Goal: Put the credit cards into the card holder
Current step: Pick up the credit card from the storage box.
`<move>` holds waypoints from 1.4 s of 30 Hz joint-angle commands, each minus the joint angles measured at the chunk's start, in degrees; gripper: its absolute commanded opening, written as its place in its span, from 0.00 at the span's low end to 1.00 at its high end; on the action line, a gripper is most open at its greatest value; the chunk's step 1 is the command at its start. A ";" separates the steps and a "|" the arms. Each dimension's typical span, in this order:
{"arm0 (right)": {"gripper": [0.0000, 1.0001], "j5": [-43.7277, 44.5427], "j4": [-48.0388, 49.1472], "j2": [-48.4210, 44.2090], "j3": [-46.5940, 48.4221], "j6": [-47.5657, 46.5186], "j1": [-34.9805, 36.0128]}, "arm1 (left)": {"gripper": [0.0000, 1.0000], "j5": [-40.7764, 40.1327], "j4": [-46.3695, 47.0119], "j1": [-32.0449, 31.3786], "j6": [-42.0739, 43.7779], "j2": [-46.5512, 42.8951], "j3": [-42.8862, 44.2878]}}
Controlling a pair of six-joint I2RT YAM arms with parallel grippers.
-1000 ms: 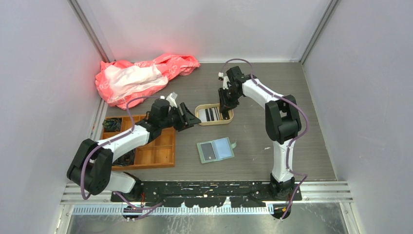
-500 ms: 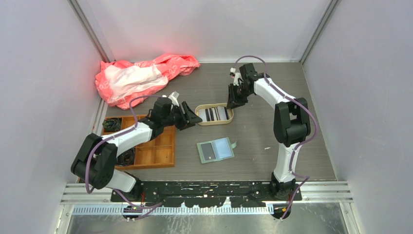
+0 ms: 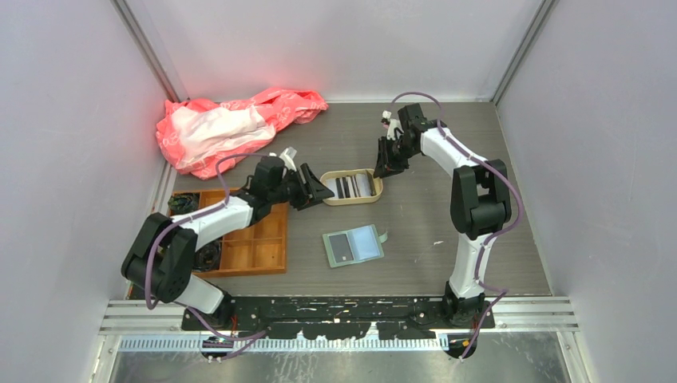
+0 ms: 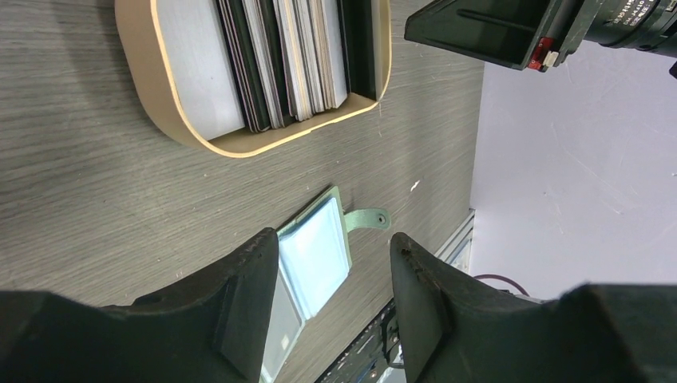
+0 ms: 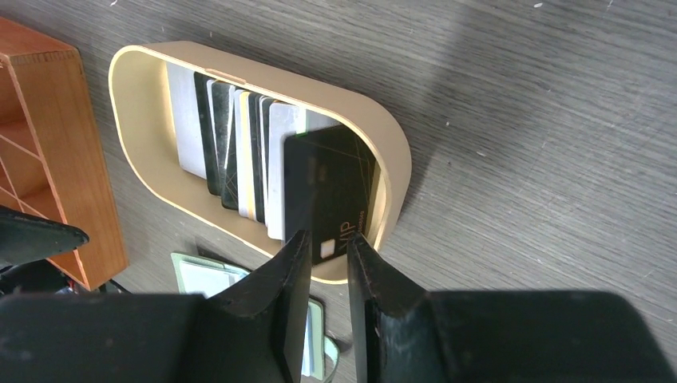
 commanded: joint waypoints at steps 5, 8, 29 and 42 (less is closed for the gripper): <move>0.29 -4.04 1.90 -3.57 0.02 0.71 -0.45 | 0.54 1.25 3.25 -0.51 -0.60 1.30 2.62; 0.30 -5.34 2.10 -3.99 -0.35 0.40 -0.49 | 0.53 1.09 2.40 -0.54 -0.66 2.16 3.74; 0.40 -3.45 1.25 -0.01 0.72 -3.22 -0.62 | 0.62 -10.38 -28.79 -2.79 8.52 22.50 34.17; 0.39 -4.12 0.86 1.90 0.89 -3.25 -0.33 | 0.64 -8.43 -28.15 -3.15 7.21 29.90 38.45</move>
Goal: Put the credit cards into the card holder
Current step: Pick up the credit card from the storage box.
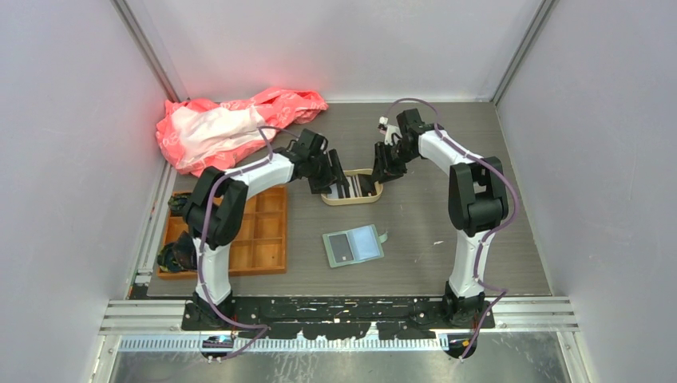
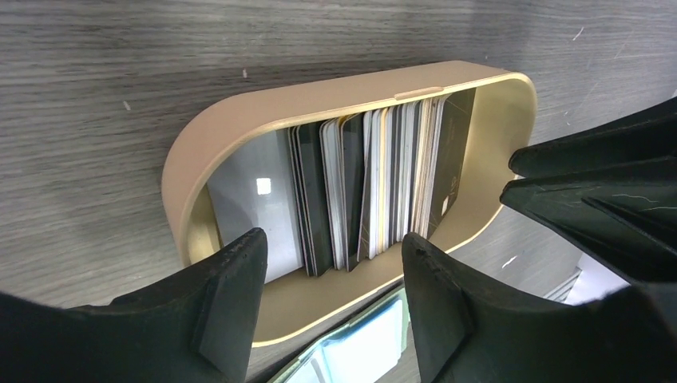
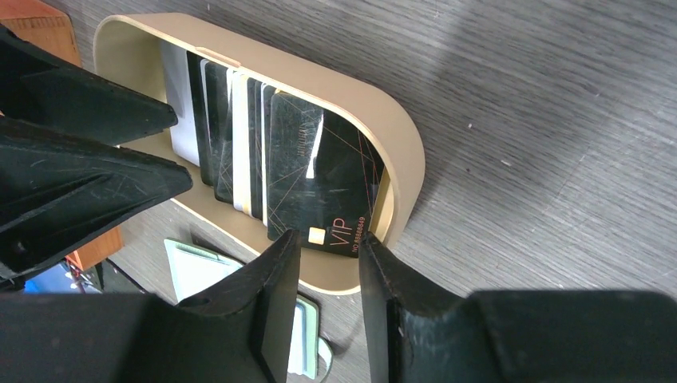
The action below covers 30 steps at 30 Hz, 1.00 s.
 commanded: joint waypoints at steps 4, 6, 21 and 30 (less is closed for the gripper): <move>0.38 -0.21 -0.10 0.02 2.37 -0.62 0.30 | 0.63 1.85 1.73 -0.41 -1.63 2.49 2.46; 0.38 -0.21 -0.09 0.09 2.36 -0.56 0.49 | 0.61 3.02 3.16 -0.46 -2.56 3.00 2.17; 0.37 -0.91 0.04 -0.63 2.07 -0.65 0.61 | 0.38 9.12 27.51 -0.49 -10.55 0.66 -5.78; 0.37 -1.18 0.17 -0.81 1.90 -0.55 0.51 | 0.39 9.83 27.54 -1.07 -11.35 2.25 -4.58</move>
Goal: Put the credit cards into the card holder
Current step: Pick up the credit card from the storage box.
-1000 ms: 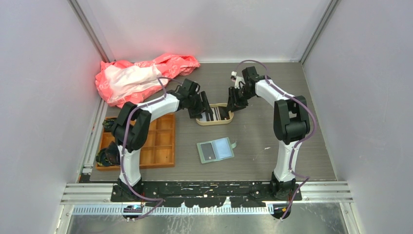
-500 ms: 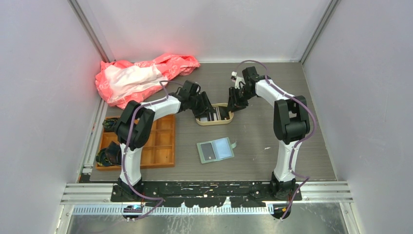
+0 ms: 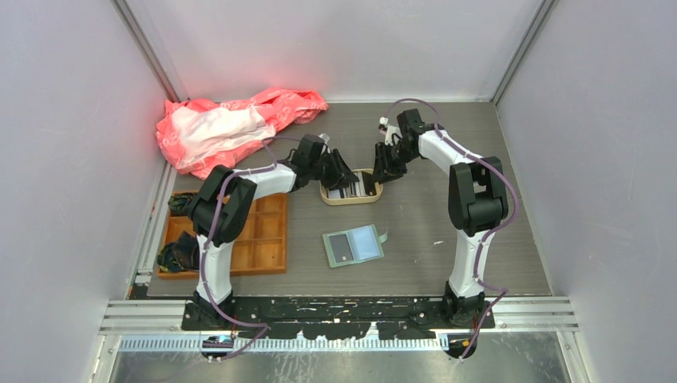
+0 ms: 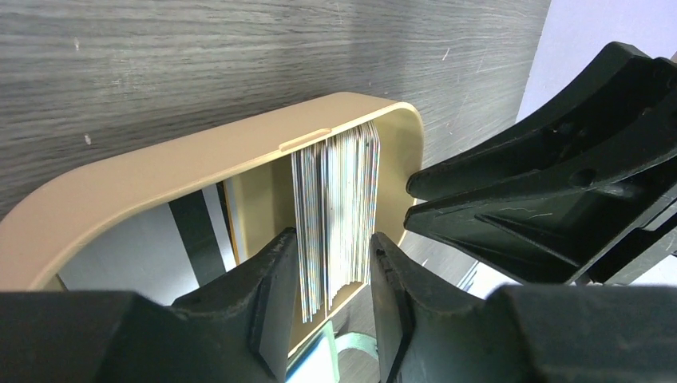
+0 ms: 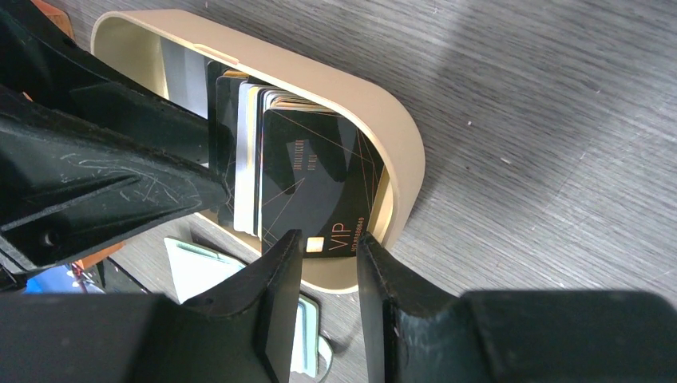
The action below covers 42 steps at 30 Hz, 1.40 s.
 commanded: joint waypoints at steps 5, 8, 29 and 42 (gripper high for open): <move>0.37 -1.14 0.52 -0.92 1.81 -0.46 0.33 | 0.45 0.97 -1.19 -1.28 0.28 1.38 4.53; 0.37 -1.22 0.52 -0.90 1.81 -0.45 0.29 | 0.45 2.01 0.18 -1.63 -0.13 2.49 5.33; 0.37 -1.20 0.61 -1.47 1.72 -0.51 0.28 | 0.46 4.59 7.77 -0.23 -4.96 -0.36 1.21; 0.37 -1.05 0.60 -1.77 1.57 -0.60 0.23 | 0.42 4.39 8.83 1.48 -4.79 -4.00 -3.69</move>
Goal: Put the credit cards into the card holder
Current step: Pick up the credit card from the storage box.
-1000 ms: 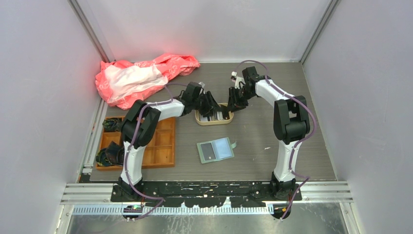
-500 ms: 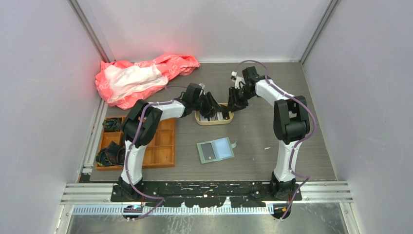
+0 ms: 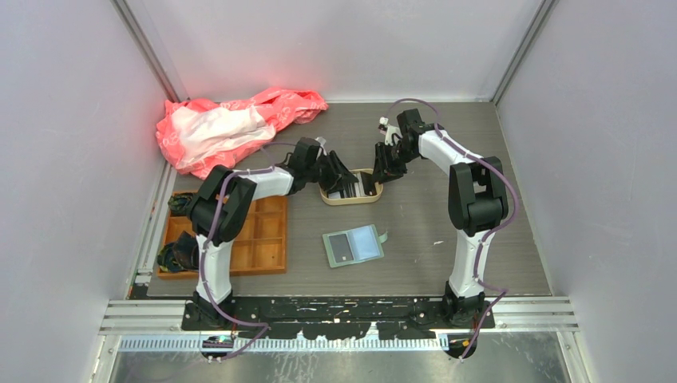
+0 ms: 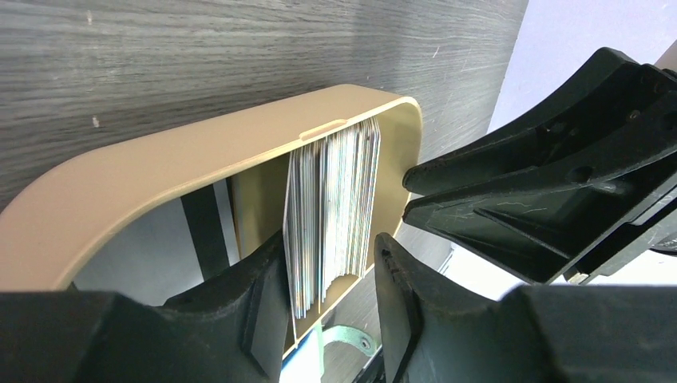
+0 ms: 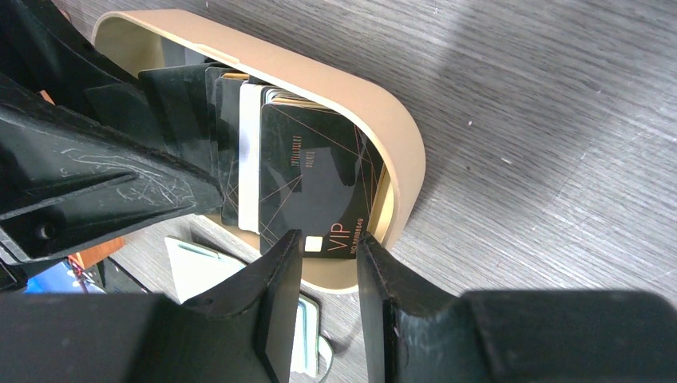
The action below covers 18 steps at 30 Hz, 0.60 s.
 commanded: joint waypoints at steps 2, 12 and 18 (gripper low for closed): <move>0.37 -0.98 0.57 -1.84 1.63 -0.45 0.28 | 0.41 1.52 3.80 0.80 -0.20 -4.28 -1.09; 0.37 -0.98 0.47 -1.86 1.63 -0.66 0.21 | 0.36 -1.07 -3.27 1.53 2.65 -5.65 -1.06; 0.37 -0.97 0.43 -1.82 1.60 -0.75 0.28 | 0.28 -1.76 -4.78 1.89 3.26 -6.22 -1.56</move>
